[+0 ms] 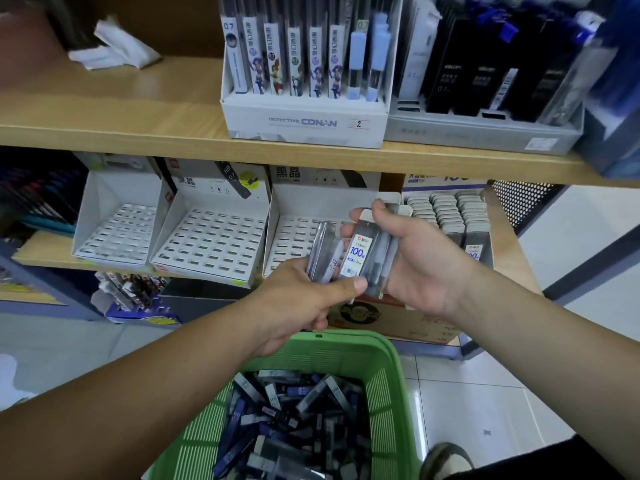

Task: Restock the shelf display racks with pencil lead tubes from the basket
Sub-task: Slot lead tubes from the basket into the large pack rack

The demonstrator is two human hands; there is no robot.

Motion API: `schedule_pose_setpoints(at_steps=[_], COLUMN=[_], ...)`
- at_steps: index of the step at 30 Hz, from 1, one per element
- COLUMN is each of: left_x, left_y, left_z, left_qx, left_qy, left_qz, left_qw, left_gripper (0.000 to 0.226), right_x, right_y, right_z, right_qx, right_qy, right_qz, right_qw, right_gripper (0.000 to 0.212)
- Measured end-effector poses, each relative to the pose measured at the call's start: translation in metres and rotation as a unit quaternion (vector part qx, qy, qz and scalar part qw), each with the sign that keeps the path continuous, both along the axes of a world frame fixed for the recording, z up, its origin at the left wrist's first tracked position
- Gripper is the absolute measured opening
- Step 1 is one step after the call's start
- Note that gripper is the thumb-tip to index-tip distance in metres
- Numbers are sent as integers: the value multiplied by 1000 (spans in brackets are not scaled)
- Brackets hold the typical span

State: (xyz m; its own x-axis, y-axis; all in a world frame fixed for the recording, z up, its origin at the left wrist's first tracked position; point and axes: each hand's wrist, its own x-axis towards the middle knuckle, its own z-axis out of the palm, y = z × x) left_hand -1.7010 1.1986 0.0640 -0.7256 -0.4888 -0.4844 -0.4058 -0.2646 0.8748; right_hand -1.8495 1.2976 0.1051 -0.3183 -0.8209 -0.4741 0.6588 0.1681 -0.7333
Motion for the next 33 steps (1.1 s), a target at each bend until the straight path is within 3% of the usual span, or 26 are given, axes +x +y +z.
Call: schedule_pose_setpoints(at_steps=[3, 7, 13, 17, 21, 25, 27, 31, 33], left_x=[-3, -9, -36, -60, -81, -95, -98, -100, -100], left_y=[4, 4, 18, 31, 38, 51, 55, 56, 56], left_z=[4, 8, 14, 12, -10, -30, -37, -37, -35], left_qx=[-11, 9, -34, -85, -180, -159, -159, -148, -147], left_qy=[-1, 24, 51, 48, 10, 7, -3, -13, -15], left_qz=[-2, -5, -54, -63, 10, 47, 56, 60, 61], left_qw=[1000, 1000, 997, 993, 984, 986, 986, 987, 987], left_gripper=[60, 49, 40, 28, 26, 27, 29, 27, 26], right_x=[-3, -22, -38, -56, -79, -89, -89, -91, -94], right_y=[8, 26, 57, 75, 91, 100, 101, 96, 93], right_z=[-7, -14, -1, 6, 2, -22, -27, -37, -45], right_qx=[14, 68, 32, 40, 69, 94, 86, 61, 63], right_qy=[19, 213, 336, 357, 469, 565, 580, 616, 628], right_qz=[-28, -142, -66, -131, -145, -103, -92, -68, -55], right_qw=[999, 964, 939, 924, 868, 813, 805, 783, 774], right_gripper=[43, 37, 17, 12, 36, 29, 20, 29, 23])
